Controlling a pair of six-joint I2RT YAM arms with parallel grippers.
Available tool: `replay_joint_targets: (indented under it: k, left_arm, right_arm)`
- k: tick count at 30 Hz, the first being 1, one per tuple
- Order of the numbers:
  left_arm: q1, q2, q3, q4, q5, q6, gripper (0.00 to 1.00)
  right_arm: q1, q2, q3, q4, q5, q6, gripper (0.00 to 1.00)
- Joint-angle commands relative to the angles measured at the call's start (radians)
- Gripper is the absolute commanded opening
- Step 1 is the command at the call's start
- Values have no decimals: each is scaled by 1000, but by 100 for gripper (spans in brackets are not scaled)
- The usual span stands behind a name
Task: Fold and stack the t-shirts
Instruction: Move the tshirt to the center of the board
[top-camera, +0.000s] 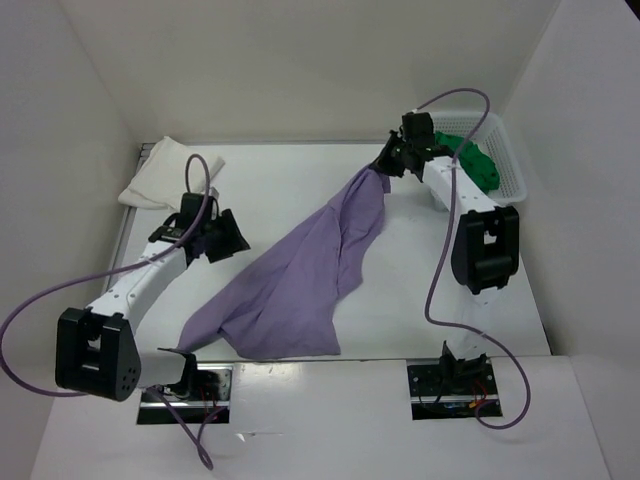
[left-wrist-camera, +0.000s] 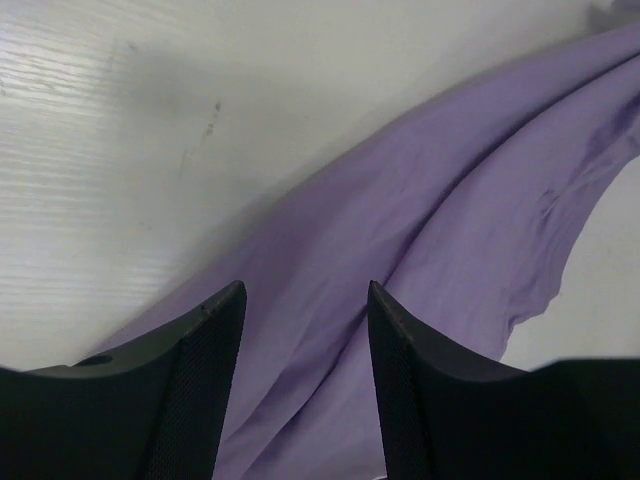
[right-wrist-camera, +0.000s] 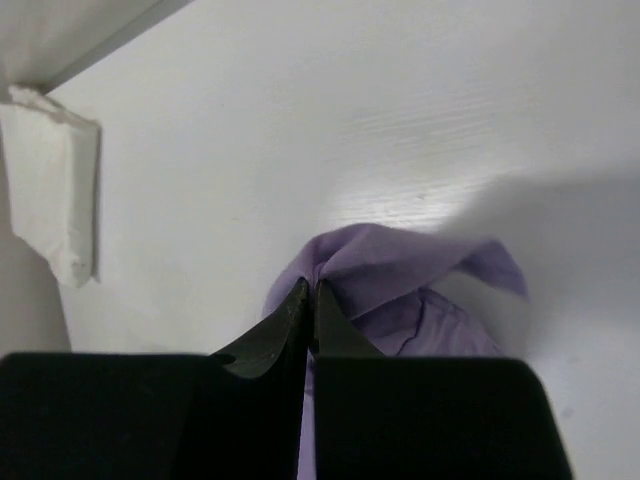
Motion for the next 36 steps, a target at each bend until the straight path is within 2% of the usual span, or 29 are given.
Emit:
replay_joint_targets:
  k: [1,4,8,10,11,12,16,18,20,22,23,27,30,32,34,35,36]
  left_arm:
    - [-80,34,21,-42,-41,34,59]
    - [-222,120,11,-63,-55,34,61]
    - [-310,241,20,-64,-51,34,61]
    - [-339,281,20,-48,-17,43,58]
    - [-339,292,20,-48,-6,43,55]
    - [-348,304,29,-25,17,54,45]
    - [-348,361,83,7,-18,65,19]
    - [-338,405,183,36,-52,83,14]
    - [-286,460,286,36,-71,104,11]
    - [-243,555,409,-7,-100,156,10]
    - [-220,583,529,-20,-100,170,10]
    - [-80,680,730,-71,-68,171,10]
    - [-86,660,785,-85,-68,170,14]
    - [-117,614,730,-76,-68,184,20]
    - [-212,522,590,-76,-68,209,25]
    - [-254,461,531,-85,-68,209,32]
    - [-352,433,476,-85,-83,209,38]
  right_arm:
    - [-11,-148,-89,31,129,-37,3]
    - [-22,-194,-210,12,215,-37,3]
    - [-60,-277,-352,31,259,-37,3]
    - [-69,-297,-363,31,259,-37,3]
    - [-80,-297,-363,31,259,-37,3]
    - [-80,-297,-363,31,259,-46,3]
    - [-80,-191,-254,9,198,-57,6]
    - [-80,-179,-198,-2,161,-57,6]
    - [-69,-192,-167,-2,150,-57,1]
    - [-51,-203,-121,-60,196,-80,1]
    - [-51,-223,-121,-76,208,-80,1]
    - [-51,-344,-288,-55,208,-54,1]
    - [-51,-375,-443,-27,199,-42,1]
    - [-51,-351,-443,-36,214,-42,1]
    - [-51,-314,-431,-45,236,-51,1]
    - [-51,-302,-422,-45,236,-51,1]
    - [-51,-301,-410,-45,236,-51,1]
